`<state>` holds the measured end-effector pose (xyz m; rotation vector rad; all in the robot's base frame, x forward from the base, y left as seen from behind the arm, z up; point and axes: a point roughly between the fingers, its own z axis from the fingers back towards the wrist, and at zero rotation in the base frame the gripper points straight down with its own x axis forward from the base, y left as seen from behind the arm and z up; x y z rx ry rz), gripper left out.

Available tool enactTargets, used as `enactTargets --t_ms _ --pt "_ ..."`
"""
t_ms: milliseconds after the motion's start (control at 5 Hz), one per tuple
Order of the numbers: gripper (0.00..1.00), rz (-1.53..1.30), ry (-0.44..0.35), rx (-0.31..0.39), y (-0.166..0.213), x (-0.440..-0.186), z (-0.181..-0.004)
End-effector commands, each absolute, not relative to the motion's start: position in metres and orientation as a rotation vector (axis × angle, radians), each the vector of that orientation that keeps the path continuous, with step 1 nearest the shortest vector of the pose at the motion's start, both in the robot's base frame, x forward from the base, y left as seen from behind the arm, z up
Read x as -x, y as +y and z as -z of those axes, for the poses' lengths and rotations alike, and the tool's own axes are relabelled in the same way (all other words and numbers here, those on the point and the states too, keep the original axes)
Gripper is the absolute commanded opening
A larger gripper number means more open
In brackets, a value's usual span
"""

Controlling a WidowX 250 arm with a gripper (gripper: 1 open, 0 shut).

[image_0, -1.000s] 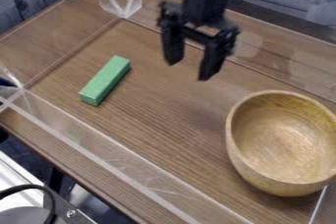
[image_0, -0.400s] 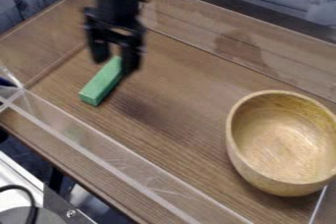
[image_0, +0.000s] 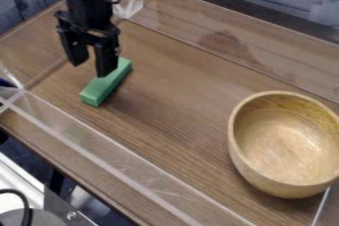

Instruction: Put the green block in the brown bowl

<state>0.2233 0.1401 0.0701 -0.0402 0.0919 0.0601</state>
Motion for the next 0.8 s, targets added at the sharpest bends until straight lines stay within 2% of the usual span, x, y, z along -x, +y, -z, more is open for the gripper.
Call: enactTargets --t_ms 0,200,400,600 --pt "1.00 -0.079 0.052 0.014 0.145 -0.230 -0.070" --pt "1.00 -0.080 0.055 -0.011 0.136 -0.225 -0.066" --pt "1.00 -0.088 0.048 -0.033 0.128 -0.220 -0.070" --pt "1.00 -0.099 0.004 -0.012 0.121 -0.227 -0.087"
